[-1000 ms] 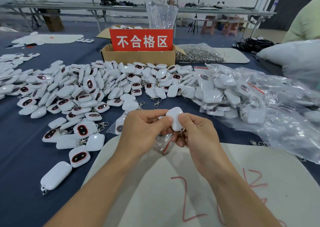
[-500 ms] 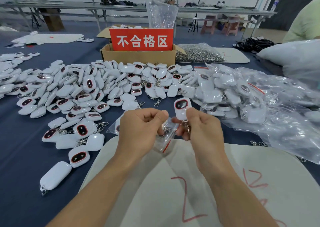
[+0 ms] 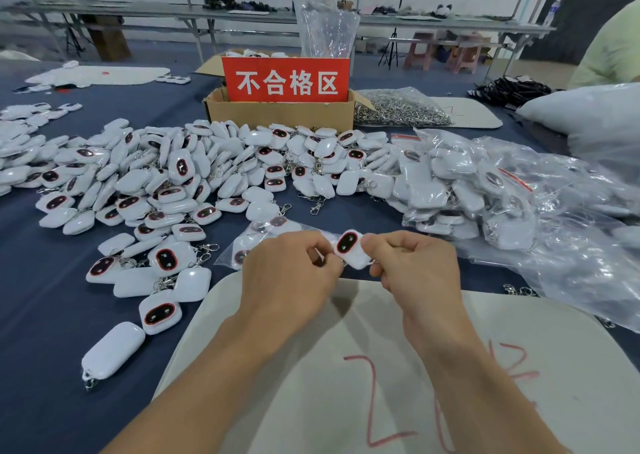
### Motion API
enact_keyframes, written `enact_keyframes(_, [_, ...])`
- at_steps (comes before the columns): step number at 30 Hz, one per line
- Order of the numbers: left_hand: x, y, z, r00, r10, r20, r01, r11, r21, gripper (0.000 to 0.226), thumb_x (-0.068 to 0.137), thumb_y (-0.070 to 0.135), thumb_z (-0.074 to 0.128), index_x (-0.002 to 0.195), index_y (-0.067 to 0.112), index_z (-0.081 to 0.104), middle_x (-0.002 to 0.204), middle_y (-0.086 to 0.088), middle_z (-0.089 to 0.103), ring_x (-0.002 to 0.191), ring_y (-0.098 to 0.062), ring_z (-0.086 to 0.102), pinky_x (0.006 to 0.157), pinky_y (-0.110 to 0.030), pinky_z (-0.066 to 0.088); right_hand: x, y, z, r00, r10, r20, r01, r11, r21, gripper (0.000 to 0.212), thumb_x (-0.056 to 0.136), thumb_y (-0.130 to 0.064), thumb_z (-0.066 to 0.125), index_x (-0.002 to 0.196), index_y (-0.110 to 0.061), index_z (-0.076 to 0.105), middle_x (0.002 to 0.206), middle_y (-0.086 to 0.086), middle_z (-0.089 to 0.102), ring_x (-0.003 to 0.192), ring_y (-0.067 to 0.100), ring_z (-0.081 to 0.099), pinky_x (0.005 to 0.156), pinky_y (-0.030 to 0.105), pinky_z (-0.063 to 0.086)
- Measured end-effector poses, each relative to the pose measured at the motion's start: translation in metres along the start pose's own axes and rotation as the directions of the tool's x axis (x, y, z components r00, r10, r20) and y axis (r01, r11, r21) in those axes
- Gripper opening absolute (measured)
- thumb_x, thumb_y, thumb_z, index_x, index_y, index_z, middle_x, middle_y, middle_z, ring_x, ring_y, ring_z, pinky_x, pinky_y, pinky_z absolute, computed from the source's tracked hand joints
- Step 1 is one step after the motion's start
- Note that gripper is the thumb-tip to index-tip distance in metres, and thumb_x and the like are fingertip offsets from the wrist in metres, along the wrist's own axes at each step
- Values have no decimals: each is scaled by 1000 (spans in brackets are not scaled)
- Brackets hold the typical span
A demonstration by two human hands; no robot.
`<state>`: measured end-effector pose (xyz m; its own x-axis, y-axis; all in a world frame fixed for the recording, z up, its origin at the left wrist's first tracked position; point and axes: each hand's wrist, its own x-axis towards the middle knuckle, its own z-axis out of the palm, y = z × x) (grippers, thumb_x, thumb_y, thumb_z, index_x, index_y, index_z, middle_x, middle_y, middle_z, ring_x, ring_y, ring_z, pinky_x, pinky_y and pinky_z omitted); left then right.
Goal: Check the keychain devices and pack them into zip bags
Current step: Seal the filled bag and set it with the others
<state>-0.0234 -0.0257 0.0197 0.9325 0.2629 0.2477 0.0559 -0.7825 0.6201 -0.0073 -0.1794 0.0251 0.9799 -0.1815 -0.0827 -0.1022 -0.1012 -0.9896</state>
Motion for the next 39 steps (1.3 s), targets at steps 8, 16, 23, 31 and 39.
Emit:
enact_keyframes(8, [-5, 0, 5, 935, 215, -283, -266, 951, -157, 10, 83, 34, 59, 88, 31, 67, 84, 17, 64, 68, -10, 55, 63, -24, 44, -6, -2, 10, 984, 29, 178, -33, 999, 18, 20, 87, -21, 72, 69, -16, 78, 64, 3, 71, 52, 13, 55, 52, 22, 45])
enact_keyframes(16, [-4, 0, -4, 901, 234, -365, -321, 926, -199, 23, 90, 9, 70, 99, 28, 79, 75, 12, 68, 73, -9, 56, 70, -17, 45, -4, -9, 12, 779, -18, 627, -213, 933, 291, 61, 82, 19, 40, 127, -10, 69, 129, 7, 72, 114, 23, 72, 86, 33, 59])
enact_keyframes(23, [-5, 1, -3, 917, 225, -331, -321, 906, -276, 26, 88, 12, 73, 104, 32, 78, 79, 30, 66, 79, 15, 58, 76, 2, 38, -14, -4, 23, 786, -135, 603, 431, 818, -380, 53, 77, -7, 46, 79, -57, 63, 82, -28, 70, 84, 6, 65, 71, 16, 49])
enact_keyframes(31, [6, -2, -2, 988, 151, 31, -147, 984, -100, 26, 94, 23, 64, 114, 37, 74, 85, 10, 73, 85, -6, 60, 78, -23, 46, 7, 0, 9, 962, -266, -61, 252, 952, -173, 43, 69, -10, 46, 71, -39, 77, 63, -9, 71, 50, 10, 52, 48, 16, 38])
enact_keyframes(39, [4, -2, -3, 946, 232, 228, -273, 947, 170, 29, 86, 22, 62, 110, 35, 73, 95, 3, 73, 91, -23, 65, 76, -37, 51, 43, -22, 41, 940, -302, 160, 342, 839, -423, 49, 85, 4, 49, 108, -30, 77, 114, -8, 76, 85, 6, 62, 81, 15, 41])
